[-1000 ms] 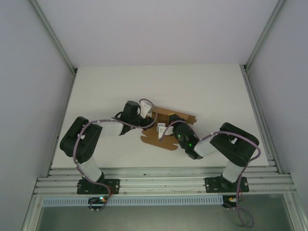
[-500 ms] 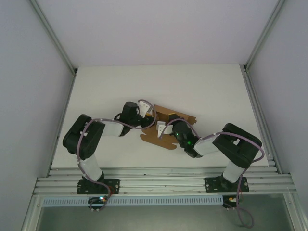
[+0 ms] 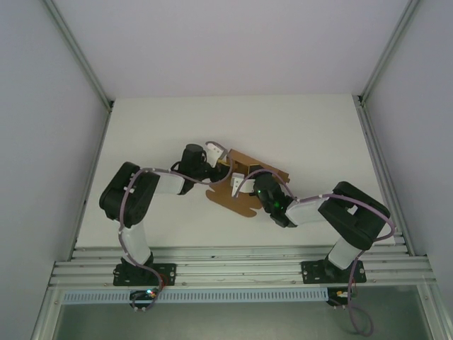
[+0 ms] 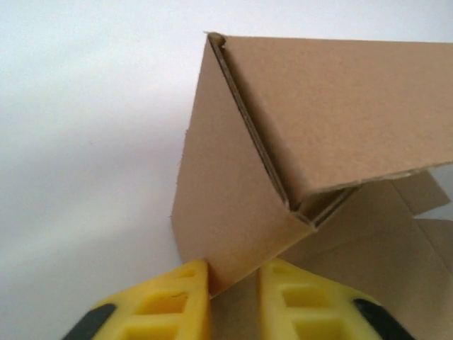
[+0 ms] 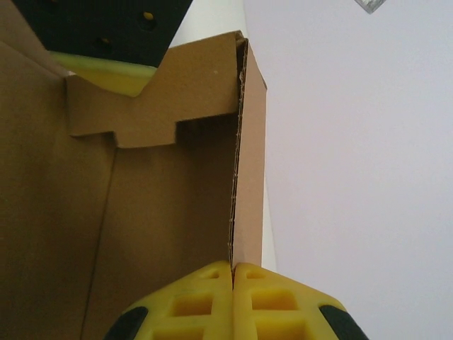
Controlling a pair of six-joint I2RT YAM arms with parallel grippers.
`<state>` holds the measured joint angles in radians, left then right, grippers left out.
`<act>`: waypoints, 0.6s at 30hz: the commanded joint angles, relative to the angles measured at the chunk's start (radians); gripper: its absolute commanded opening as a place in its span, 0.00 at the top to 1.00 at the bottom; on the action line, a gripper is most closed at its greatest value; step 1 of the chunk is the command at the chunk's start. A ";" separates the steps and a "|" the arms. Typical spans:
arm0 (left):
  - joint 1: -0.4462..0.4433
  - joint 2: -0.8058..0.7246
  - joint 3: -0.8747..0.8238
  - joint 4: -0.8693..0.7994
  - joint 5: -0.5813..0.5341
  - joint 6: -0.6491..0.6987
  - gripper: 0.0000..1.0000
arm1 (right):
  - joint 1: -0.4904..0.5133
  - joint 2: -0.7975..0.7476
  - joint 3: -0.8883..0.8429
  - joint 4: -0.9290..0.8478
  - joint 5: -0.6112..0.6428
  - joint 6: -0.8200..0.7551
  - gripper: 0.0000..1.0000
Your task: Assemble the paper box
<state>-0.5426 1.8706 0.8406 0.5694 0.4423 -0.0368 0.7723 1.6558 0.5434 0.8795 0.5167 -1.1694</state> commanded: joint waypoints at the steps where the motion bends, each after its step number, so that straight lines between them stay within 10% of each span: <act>1: -0.020 0.007 0.079 0.163 -0.089 0.012 0.86 | 0.015 0.023 -0.006 -0.176 -0.144 0.052 1.00; 13: -0.119 0.011 0.088 0.176 -0.443 0.006 1.00 | 0.004 -0.035 0.021 -0.307 -0.188 0.191 1.00; 18: -0.124 0.009 0.081 0.135 -0.427 -0.030 1.00 | -0.036 -0.116 0.041 -0.378 -0.175 0.369 0.92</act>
<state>-0.6670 1.9030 0.8803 0.6201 0.0658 -0.0414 0.7418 1.5776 0.5858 0.6868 0.4450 -0.9394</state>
